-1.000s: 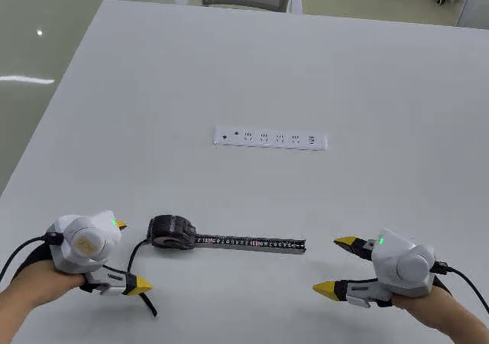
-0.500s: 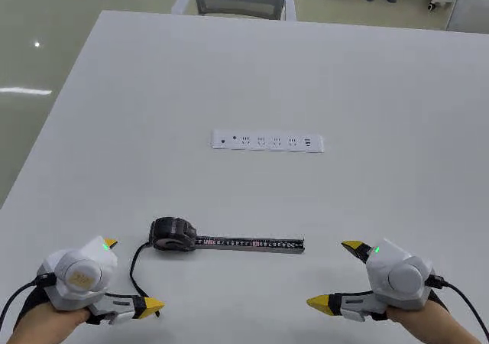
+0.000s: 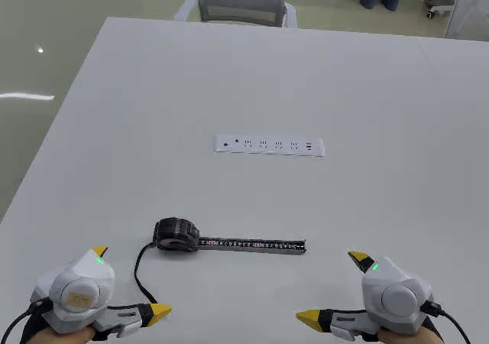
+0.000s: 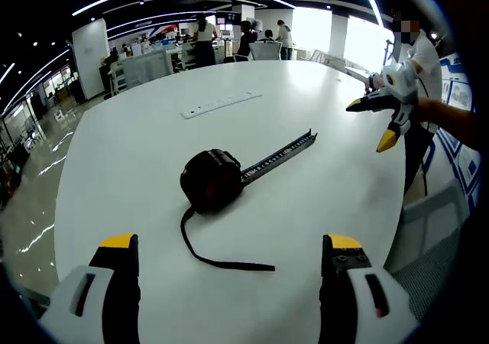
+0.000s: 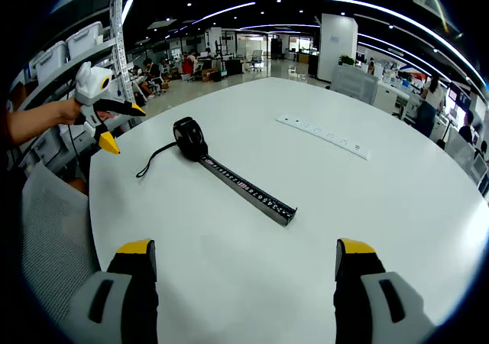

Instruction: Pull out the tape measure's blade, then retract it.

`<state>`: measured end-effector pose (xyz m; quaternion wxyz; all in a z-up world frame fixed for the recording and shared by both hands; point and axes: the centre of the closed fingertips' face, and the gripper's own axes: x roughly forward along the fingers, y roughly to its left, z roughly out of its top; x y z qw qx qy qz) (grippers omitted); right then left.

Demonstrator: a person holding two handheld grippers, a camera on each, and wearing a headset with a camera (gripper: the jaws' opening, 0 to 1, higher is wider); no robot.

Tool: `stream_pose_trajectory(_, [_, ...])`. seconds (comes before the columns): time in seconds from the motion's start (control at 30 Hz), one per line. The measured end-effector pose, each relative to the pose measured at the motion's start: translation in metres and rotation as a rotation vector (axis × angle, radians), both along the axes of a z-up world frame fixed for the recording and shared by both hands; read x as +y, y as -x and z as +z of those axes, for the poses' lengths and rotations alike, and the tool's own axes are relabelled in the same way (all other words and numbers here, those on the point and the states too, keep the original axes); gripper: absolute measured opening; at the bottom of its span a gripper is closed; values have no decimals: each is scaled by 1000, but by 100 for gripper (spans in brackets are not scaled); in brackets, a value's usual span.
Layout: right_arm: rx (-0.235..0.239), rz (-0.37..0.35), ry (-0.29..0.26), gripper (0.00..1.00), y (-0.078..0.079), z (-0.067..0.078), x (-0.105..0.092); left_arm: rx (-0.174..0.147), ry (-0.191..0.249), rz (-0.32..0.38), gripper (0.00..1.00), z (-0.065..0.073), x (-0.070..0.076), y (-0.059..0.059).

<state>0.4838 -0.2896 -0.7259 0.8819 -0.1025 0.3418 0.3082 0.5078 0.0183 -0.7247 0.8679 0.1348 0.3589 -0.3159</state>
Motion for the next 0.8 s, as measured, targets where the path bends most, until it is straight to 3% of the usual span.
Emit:
stream_pose_trajectory(0.27, [-15, -31, 7, 100, 8, 5, 10, -33, 30, 69, 99, 7, -4, 8])
stream_pose_trajectory(0.43, [-43, -74, 7, 100, 11, 10, 17, -41, 19, 94, 99, 10, -6, 13])
stream_pose_trajectory(0.53, [-40, -89, -6, 100, 15, 12, 22, -61, 26, 122, 99, 15, -6, 15])
stream_pose_trajectory(0.8, [-46, -123, -15, 100, 22, 15, 31, -73, 38, 176, 99, 18, -9, 20])
